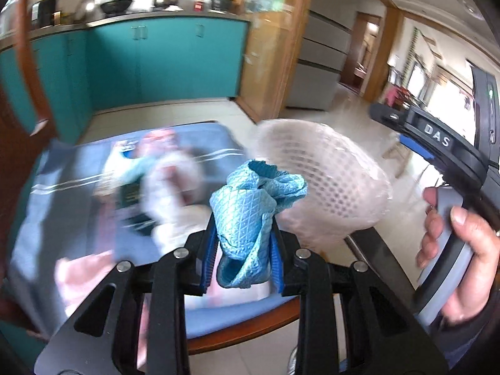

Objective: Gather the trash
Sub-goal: 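Carry the green leaves with the right gripper and drop them into the wastebasket, then carry the blue cloth rag with the left gripper and release it into the wastebasket, then move both grippers back over the remaining trash on the chair, then grasp the white ointment box with the left gripper while the right gripper grasps the blue face mask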

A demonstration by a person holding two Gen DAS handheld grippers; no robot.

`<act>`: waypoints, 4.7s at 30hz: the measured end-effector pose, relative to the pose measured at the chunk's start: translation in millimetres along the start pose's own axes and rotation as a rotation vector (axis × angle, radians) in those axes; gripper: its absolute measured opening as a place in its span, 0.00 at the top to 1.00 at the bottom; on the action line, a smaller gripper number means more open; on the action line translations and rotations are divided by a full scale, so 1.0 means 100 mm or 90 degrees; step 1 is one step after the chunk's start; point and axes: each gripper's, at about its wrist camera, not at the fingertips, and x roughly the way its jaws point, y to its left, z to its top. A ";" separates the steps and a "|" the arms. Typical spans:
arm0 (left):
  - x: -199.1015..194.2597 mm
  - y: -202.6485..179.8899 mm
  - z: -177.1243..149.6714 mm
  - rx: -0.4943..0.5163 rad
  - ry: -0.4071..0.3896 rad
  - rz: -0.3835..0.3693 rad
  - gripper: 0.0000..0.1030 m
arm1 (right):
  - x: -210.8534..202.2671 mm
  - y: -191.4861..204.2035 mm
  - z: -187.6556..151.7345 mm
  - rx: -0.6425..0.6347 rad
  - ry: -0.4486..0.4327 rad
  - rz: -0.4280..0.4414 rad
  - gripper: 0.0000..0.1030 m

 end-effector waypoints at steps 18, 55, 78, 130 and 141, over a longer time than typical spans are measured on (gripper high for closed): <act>0.14 -0.32 0.37 -0.003 -0.029 0.037 0.12 | -0.05 -0.24 0.06 0.050 -0.006 0.000 0.17; -0.72 1.00 -0.48 -0.118 -0.041 0.132 0.06 | -0.24 1.40 -0.76 -0.198 0.122 0.150 0.17; -0.56 1.00 -0.48 -0.123 -0.014 0.132 0.06 | -0.26 1.36 -0.72 -0.186 0.119 0.154 0.17; -0.04 1.88 0.60 -0.200 -0.033 0.105 0.61 | 0.18 1.45 -0.56 -0.148 0.213 0.222 0.17; -1.08 1.50 -0.16 -0.186 -0.176 0.134 0.61 | 1.41 2.59 -0.25 -0.171 0.435 0.219 0.48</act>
